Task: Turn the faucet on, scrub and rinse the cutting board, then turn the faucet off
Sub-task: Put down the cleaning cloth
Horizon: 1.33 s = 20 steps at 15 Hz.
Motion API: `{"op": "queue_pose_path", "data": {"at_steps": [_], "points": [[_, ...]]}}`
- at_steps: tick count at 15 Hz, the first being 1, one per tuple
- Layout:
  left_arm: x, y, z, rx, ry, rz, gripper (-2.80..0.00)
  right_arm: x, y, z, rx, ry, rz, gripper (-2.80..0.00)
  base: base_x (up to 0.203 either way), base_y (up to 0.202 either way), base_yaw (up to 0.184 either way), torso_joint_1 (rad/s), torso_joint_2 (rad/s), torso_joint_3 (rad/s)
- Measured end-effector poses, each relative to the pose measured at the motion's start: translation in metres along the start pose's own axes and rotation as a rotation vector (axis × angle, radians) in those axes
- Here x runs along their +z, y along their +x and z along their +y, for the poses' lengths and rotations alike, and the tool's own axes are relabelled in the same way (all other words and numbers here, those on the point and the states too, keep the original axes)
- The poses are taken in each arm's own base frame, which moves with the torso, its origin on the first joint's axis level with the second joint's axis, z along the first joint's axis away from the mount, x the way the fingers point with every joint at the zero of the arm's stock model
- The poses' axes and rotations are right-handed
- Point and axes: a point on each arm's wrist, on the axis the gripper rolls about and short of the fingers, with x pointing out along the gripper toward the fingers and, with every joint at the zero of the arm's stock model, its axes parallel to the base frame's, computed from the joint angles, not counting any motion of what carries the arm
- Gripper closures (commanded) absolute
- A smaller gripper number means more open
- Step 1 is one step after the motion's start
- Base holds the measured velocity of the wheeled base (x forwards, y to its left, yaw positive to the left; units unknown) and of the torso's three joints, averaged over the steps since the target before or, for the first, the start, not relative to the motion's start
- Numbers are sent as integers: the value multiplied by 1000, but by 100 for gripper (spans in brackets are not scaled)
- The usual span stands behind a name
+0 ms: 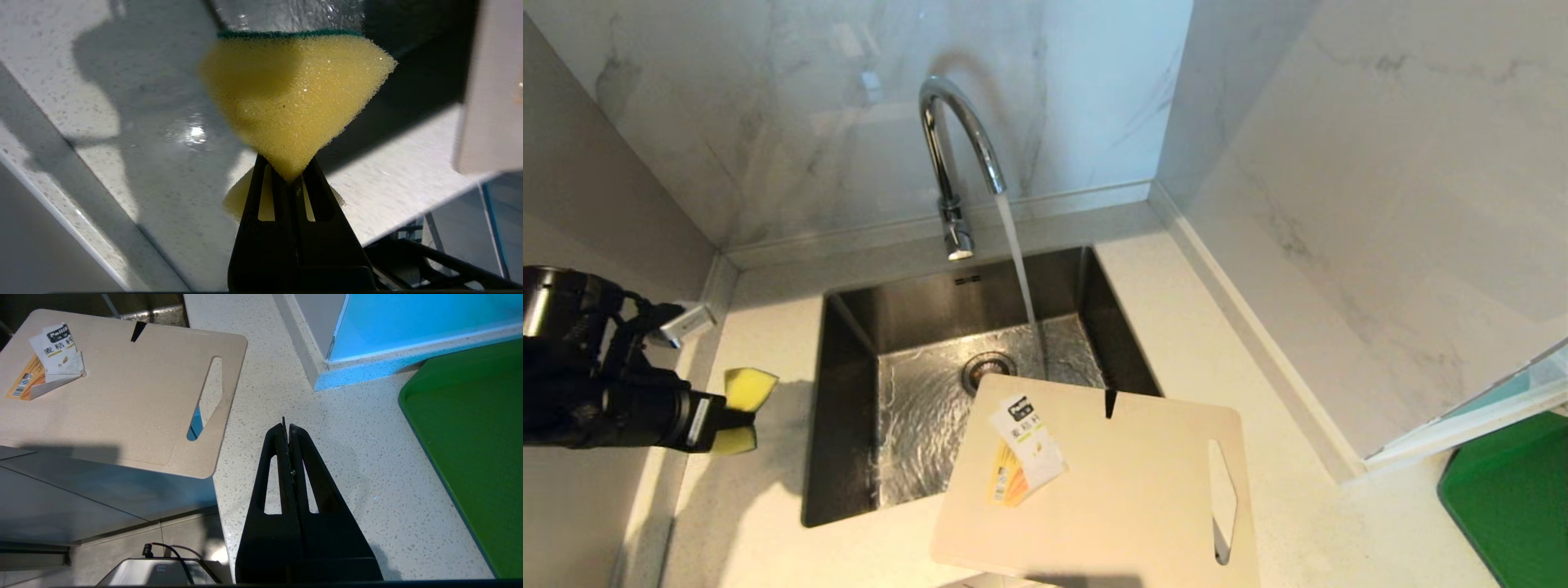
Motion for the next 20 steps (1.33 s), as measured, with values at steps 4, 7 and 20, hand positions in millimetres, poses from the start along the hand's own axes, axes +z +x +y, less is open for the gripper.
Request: {"op": "queue_pose_path", "data": {"at_steps": [4,7,20], "points": [[6,46,36,166,-169,95,0,0,0,0,0,0,0,0,0,0,0,0,0,0],[4,67,54,190,-218,131,0,0,0,0,0,0,0,0,0,0,0,0,0,0],[19,84,65,187,-254,129,-280,0,0,0,0,0,0,0,0,0,0,0,0,0]]}}
